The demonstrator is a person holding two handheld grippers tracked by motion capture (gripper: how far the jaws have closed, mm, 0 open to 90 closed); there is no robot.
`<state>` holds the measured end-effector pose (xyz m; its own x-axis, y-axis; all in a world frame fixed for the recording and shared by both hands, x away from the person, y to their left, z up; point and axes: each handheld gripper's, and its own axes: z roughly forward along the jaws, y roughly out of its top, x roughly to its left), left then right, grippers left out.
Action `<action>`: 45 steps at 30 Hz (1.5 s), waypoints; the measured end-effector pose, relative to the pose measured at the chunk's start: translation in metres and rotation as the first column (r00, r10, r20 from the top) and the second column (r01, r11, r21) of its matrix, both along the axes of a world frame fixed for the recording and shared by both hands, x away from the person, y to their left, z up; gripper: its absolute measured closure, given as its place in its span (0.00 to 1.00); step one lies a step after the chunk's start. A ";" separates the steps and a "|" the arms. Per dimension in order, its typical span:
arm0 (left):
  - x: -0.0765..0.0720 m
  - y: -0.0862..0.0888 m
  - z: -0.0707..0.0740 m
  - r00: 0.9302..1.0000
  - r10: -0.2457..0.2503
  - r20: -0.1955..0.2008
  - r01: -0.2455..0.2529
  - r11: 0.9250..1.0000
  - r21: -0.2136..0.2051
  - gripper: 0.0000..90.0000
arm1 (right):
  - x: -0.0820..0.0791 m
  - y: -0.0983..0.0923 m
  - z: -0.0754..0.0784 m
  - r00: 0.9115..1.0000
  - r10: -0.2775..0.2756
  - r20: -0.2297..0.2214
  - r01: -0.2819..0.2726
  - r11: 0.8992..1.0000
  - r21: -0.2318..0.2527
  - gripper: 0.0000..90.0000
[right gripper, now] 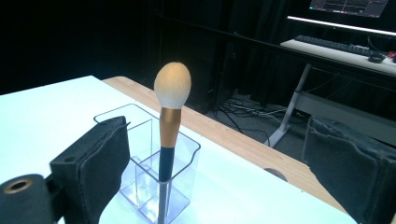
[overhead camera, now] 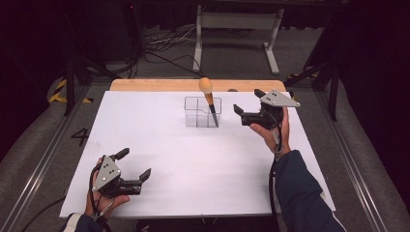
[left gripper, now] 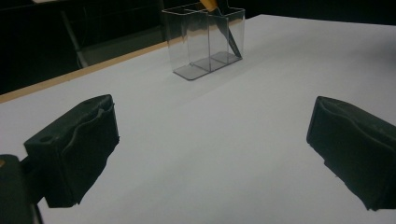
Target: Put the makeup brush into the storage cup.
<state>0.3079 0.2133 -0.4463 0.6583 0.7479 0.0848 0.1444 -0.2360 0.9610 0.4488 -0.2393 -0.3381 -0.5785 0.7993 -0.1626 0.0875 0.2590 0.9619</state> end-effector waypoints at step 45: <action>0.000 -0.001 0.000 1.000 -0.005 -0.001 0.005 1.000 0.006 0.03 | -0.034 0.000 -0.012 0.998 0.047 0.045 -0.045 0.998 -0.032 0.11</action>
